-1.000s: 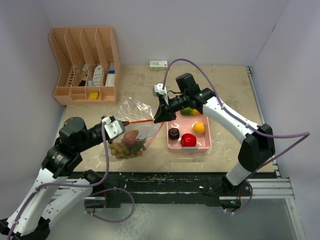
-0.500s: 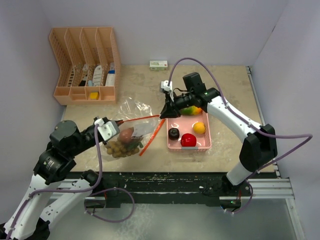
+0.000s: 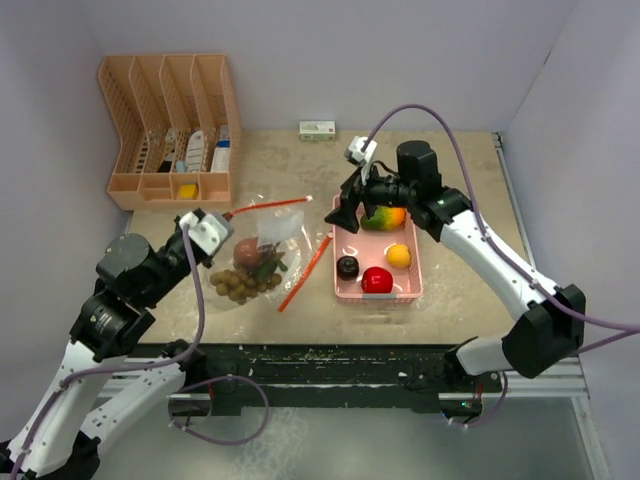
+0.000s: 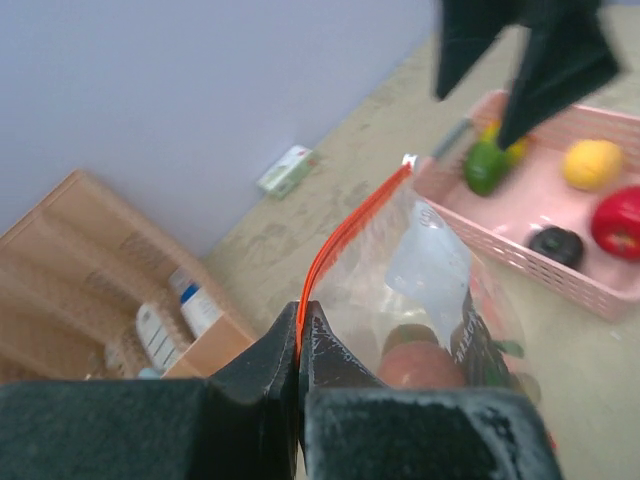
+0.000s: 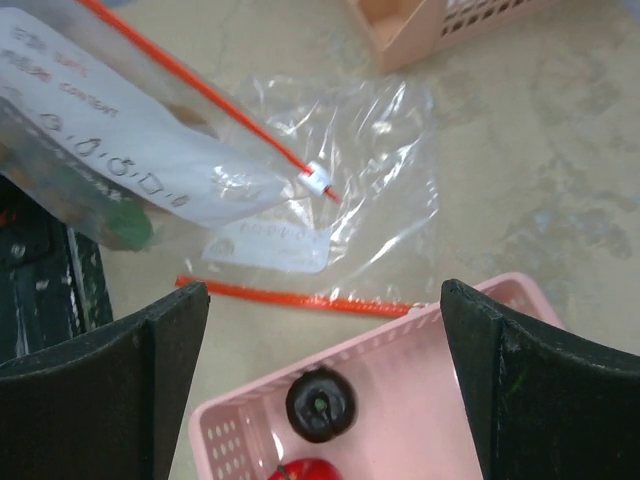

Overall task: Place the food in the zip-top bag and seal the zipper
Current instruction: Zip the zipper food storage bag at the center of the board, then place the zipper food storage bag at the center of the board.

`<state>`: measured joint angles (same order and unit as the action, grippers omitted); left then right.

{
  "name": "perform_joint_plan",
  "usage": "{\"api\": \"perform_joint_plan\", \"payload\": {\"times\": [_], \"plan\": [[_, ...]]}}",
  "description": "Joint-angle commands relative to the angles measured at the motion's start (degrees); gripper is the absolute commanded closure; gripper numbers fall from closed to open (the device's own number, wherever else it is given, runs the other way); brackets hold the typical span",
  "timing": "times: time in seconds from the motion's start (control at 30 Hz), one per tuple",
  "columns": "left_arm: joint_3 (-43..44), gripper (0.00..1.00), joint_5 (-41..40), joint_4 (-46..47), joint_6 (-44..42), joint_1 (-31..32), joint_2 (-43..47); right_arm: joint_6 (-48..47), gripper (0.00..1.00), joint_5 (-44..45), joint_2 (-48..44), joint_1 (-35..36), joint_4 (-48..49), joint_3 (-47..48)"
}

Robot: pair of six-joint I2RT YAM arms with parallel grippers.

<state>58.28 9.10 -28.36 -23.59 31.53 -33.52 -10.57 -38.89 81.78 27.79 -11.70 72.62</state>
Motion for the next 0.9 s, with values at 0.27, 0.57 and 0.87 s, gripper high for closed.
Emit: {"api": "perform_joint_plan", "payload": {"times": [0.27,0.57,0.87], "plan": [[4.3,1.0,-44.6,19.6,11.0,-3.9,-16.5,12.2,0.01,11.1,1.7,0.0,8.1,2.0],[0.9,0.86,-49.2,22.7,14.0,-10.5,-15.7,14.3,0.07,12.2,7.5,0.8,8.2,3.7],[-1.7,0.01,-38.8,16.3,17.8,-10.4,-11.1,14.4,0.08,22.5,19.8,7.0,3.1,13.5]]}}
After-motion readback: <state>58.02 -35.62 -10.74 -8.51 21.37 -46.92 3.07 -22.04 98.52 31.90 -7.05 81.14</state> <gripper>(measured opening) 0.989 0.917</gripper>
